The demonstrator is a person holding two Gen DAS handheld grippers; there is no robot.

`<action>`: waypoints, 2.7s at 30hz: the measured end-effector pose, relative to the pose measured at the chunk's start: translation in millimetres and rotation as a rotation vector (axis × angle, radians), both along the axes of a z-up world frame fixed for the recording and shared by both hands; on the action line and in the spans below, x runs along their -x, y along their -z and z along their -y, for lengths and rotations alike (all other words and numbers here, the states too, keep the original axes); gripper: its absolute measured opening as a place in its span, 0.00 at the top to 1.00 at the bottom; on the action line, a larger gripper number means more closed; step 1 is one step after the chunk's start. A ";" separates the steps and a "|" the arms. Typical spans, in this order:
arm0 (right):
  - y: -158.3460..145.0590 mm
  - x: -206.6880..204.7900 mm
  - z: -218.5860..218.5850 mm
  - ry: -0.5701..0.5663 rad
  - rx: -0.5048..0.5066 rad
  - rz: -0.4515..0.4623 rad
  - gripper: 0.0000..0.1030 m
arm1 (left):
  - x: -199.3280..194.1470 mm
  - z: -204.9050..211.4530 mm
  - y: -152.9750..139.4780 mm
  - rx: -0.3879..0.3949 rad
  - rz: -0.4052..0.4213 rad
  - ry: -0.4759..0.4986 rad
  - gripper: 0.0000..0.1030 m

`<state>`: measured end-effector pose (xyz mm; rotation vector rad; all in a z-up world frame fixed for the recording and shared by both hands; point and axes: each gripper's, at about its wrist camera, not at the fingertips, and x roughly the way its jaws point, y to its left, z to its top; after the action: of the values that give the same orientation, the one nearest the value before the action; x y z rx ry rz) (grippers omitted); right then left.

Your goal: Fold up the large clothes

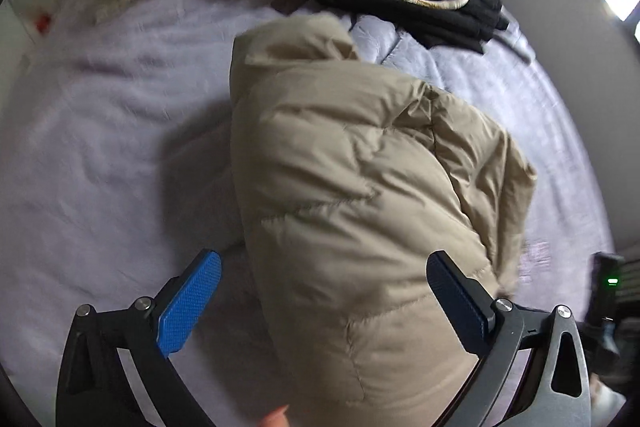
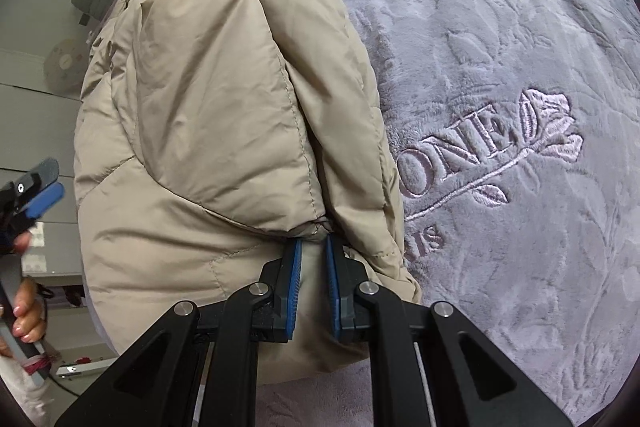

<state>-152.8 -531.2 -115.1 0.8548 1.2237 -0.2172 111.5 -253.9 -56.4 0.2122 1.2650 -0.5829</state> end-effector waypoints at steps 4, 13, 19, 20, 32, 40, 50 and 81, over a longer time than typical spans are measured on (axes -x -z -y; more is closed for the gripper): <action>-2.4 -1.3 5.4 0.007 -0.021 0.003 0.85 | -22.0 -38.2 33.2 0.051 -0.135 -0.062 0.00; -9.5 -5.7 15.3 -0.005 -0.042 -0.003 0.78 | -38.0 -61.5 82.6 0.372 -0.457 -0.085 0.00; -47.1 -10.1 30.0 -0.036 -0.033 0.079 0.11 | -35.1 -58.6 80.0 0.359 -0.449 -0.061 0.00; -52.5 -11.1 33.3 -0.043 -0.018 0.089 0.11 | -36.7 -59.8 79.4 0.366 -0.450 -0.064 0.00; -18.5 -53.1 68.2 -0.185 -0.171 0.104 0.00 | -49.4 -73.2 102.0 0.488 -0.531 -0.033 0.00; 32.5 -85.7 72.1 -0.255 -0.332 0.076 0.00 | -58.8 -64.7 120.0 0.514 -0.565 0.019 0.00; 68.1 -116.2 66.8 -0.238 -0.542 0.140 0.00 | -58.5 -54.4 149.2 0.553 -0.618 -0.012 0.00; -4.9 -200.9 -159.5 -0.233 -0.527 0.265 0.47 | -143.3 -265.7 36.8 0.567 -0.380 -0.031 0.20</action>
<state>48.1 -371.7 -110.2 1.1399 1.1309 0.4148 254.8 11.8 -93.3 -0.4074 1.4064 -0.9594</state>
